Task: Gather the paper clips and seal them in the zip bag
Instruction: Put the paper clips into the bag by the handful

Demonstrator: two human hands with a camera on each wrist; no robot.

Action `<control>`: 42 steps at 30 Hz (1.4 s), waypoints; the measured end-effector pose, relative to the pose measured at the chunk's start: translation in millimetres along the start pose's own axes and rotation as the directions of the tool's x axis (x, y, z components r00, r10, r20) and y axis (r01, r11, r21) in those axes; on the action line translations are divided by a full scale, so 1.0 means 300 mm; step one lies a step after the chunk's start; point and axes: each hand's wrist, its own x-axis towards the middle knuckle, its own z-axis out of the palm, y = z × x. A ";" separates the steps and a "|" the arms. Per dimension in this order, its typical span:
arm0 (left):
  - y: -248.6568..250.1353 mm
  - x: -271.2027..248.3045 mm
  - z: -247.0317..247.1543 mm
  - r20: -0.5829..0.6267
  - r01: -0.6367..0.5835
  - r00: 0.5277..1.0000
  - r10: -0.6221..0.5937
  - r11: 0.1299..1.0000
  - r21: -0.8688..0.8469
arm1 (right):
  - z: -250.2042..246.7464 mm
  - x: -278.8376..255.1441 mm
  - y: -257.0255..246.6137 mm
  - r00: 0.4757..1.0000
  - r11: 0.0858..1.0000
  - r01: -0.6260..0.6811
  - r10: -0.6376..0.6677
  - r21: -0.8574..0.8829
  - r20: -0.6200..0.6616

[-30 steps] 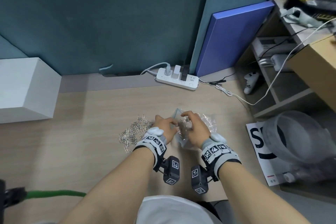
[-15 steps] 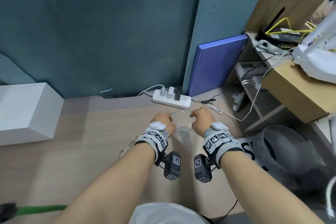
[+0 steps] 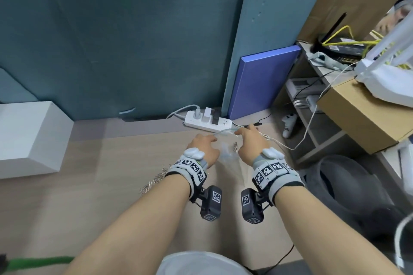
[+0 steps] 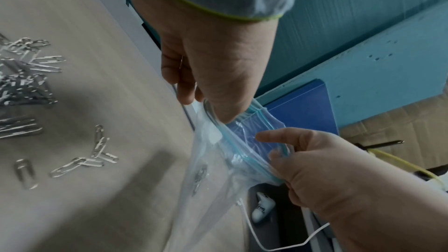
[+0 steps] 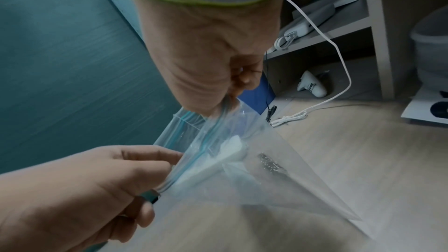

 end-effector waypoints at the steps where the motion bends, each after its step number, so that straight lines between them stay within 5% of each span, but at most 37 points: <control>1: -0.019 0.006 0.025 0.033 0.008 0.999 -0.008 1.000 0.014 | 0.019 -0.008 0.005 1.000 1.000 0.000 0.001 -0.019 0.024; 6: -0.154 -0.013 0.185 0.185 -0.037 0.982 0.037 0.999 0.000 | 0.151 -0.066 0.036 0.978 0.992 -0.022 0.047 -0.122 0.202; 9: -0.232 -0.056 0.236 0.048 -0.148 0.987 0.150 0.987 -0.057 | 0.208 -0.086 0.057 0.968 0.987 -0.028 0.066 -0.156 0.243; 13: -0.325 -0.088 0.264 -0.091 -0.142 0.985 0.148 0.987 0.072 | 0.243 -0.101 0.078 0.961 0.980 -0.059 0.107 -0.189 0.254; 17: -0.379 -0.091 0.303 0.000 -0.221 0.973 0.232 0.928 0.300 | 0.247 -0.089 0.075 0.961 0.984 -0.046 0.091 -0.173 0.262; 26: -0.411 -0.074 0.467 0.122 -0.378 0.922 0.367 0.793 0.477 | 0.364 -0.087 0.011 0.966 1.000 0.008 -0.002 -0.021 0.260; 42: -0.680 -0.202 0.299 -0.008 -0.068 0.996 0.086 0.834 0.547 | 0.366 -0.149 -0.115 0.966 0.993 0.085 -0.103 0.088 0.238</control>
